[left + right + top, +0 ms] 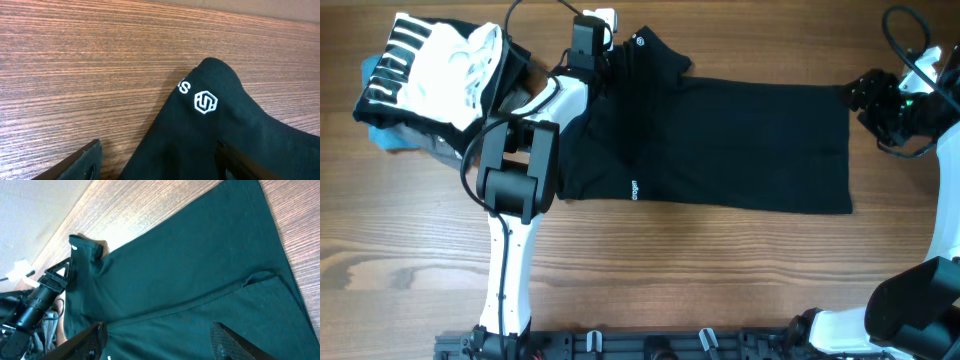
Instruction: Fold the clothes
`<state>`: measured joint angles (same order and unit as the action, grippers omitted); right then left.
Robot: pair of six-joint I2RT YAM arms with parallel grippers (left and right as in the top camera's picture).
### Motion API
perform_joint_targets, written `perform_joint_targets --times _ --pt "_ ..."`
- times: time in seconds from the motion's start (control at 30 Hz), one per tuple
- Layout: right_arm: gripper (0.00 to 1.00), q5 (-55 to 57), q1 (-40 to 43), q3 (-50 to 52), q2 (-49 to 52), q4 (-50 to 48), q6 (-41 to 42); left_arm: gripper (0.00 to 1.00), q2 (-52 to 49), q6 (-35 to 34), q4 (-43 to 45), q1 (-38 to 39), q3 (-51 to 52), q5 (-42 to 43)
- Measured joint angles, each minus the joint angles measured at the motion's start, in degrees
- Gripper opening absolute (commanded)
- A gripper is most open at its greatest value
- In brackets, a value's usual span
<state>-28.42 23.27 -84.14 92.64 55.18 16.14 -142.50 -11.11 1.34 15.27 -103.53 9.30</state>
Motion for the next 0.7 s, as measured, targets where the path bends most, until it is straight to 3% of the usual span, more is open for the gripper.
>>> perform_joint_targets --times 0.1,0.13,0.2,0.37,0.5,0.7 --pt "0.71 0.0 0.0 0.0 0.02 0.11 0.0 0.37 -0.02 0.13 -0.48 0.0 0.0 0.39" --pt "0.71 0.02 0.0 0.0 0.04 0.13 0.0 0.21 -0.02 0.15 -0.92 0.0 0.0 1.55" --pt "0.71 0.02 0.0 0.0 0.04 0.17 0.0 0.06 -0.07 -0.02 -1.44 0.02 0.0 4.83" --pt "0.61 5.73 0.0 0.09 0.04 -3.72 -0.07 0.04 0.35 0.07 -4.2 -0.09 0.02 10.14" --pt "0.62 10.73 -0.26 0.07 1.99 -16.85 -2.1 0.04 6.43 0.09 -7.58 -1.57 0.11 10.05" --pt "0.66 14.49 -0.63 0.11 22.16 -30.84 -4.48 0.04 14.14 0.11 -14.99 -2.47 0.02 7.19"
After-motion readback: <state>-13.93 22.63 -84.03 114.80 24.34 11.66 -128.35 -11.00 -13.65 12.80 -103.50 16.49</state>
